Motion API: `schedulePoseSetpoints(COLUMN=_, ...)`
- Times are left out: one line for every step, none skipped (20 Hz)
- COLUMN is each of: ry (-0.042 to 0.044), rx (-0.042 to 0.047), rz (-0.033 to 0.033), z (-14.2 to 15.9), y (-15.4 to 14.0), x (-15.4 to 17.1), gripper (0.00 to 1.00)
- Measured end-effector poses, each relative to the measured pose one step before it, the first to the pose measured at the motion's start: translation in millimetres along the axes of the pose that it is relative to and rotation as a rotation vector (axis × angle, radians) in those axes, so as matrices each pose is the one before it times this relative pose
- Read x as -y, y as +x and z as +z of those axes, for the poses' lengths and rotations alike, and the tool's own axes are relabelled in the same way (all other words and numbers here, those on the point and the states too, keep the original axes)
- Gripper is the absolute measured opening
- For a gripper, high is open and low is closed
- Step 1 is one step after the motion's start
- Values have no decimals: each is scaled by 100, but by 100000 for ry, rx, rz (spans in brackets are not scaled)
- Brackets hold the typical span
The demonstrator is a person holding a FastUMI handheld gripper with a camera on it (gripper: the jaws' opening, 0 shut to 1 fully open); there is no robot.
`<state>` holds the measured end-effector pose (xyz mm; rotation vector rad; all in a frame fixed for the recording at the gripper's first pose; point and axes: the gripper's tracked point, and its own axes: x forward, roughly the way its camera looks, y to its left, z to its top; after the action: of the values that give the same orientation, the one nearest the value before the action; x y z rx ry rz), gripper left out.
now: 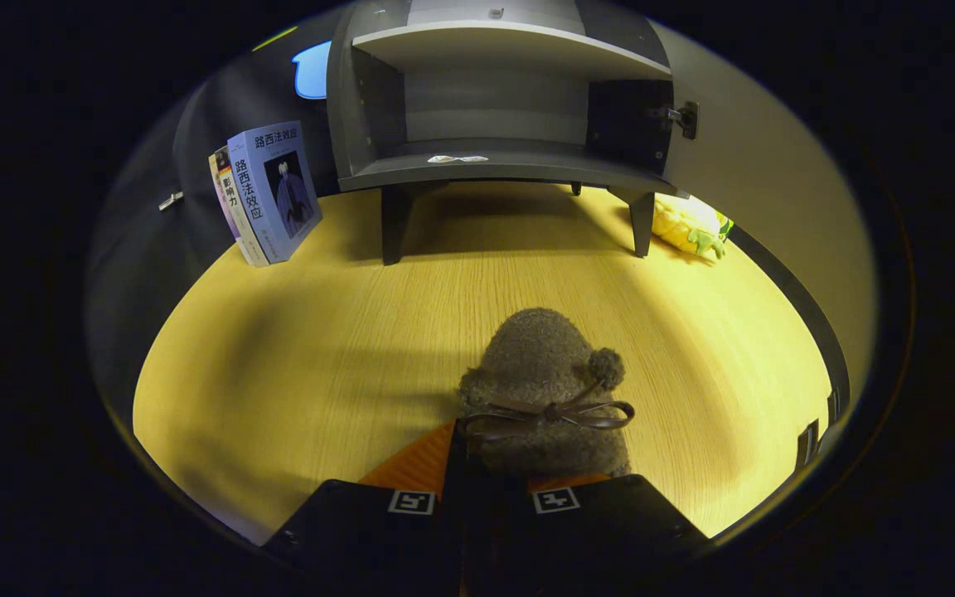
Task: Open the shoe cabinet door, grab the shoes and put them into the shoe cabinet, then close the shoe cabinet door.
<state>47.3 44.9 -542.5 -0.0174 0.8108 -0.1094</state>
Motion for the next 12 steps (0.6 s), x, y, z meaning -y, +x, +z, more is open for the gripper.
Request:
schedulePoseSetpoints(ry=268, rx=-284, rz=-144, z=-32, y=-74, x=107, gripper=27)
schedulePoseSetpoints(ry=-179, rx=-233, rz=10, z=16, y=126, x=-9, gripper=27)
schedulePoseSetpoints(ry=-344, rx=-184, rz=-11, z=-5, y=19, x=10, gripper=27)
schedulePoseSetpoints(ry=-650, rx=-121, rz=-11, z=-6, y=26, x=-23, gripper=26)
schedulePoseSetpoints(ry=-341, rx=-14, rz=-27, z=-42, y=8, x=21, gripper=26)
schedulePoseSetpoints(ry=-261, rx=37, rz=250, z=-29, y=26, x=-25, gripper=26)
schedulePoseSetpoints(ry=464, rx=1, rz=163, z=-13, y=-56, x=40, gripper=26)
schedulePoseSetpoints(ry=66, rx=-393, rz=-277, z=-59, y=131, x=3, gripper=26)
schedulePoseSetpoints(ry=-945, rx=-101, rz=-397, z=-130, y=6, x=-61, gripper=26)
schedulePoseSetpoints(ry=-1028, rx=289, rz=-153, z=22, y=-39, x=30, gripper=26)
schedulePoseSetpoints(ry=-133, rx=730, rz=-35, z=-7, y=-91, x=75, gripper=26)
schedulePoseSetpoints(ry=646, rx=1130, rz=-153, z=178, y=94, x=8, gripper=26)
